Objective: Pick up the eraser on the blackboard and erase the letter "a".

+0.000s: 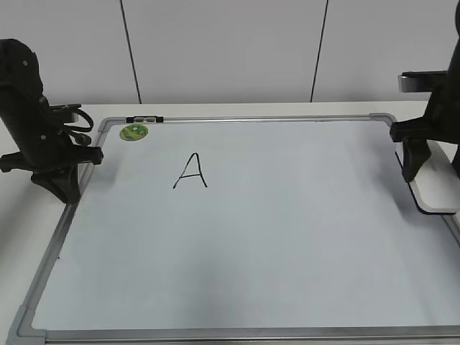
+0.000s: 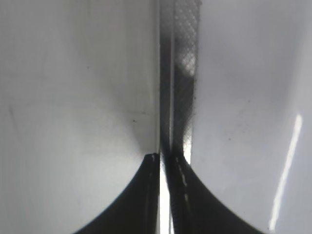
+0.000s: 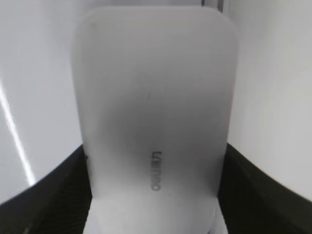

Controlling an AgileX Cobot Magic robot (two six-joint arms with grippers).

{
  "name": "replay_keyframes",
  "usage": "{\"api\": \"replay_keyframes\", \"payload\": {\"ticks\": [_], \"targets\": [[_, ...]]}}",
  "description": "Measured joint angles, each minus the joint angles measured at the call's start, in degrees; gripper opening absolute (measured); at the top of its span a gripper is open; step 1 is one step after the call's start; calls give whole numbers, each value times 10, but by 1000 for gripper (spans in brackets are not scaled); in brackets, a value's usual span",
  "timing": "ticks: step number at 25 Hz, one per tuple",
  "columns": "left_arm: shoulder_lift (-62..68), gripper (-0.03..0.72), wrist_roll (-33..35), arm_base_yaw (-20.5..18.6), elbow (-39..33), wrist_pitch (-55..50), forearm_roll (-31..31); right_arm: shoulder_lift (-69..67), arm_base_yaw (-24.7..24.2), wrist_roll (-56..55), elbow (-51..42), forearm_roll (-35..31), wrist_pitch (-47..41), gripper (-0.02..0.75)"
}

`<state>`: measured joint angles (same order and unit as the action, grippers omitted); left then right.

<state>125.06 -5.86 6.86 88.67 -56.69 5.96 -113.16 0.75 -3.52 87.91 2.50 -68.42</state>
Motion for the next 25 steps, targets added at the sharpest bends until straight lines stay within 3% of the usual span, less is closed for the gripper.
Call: {"api": "replay_keyframes", "payload": {"ticks": [8, 25], "targets": [[0, 29, 0, 0, 0, 0, 0, -43, -33, 57, 33, -51, -10, 522], [0, 29, 0, 0, 0, 0, 0, -86, -33, 76, 67, -31, -10, 522]]}}
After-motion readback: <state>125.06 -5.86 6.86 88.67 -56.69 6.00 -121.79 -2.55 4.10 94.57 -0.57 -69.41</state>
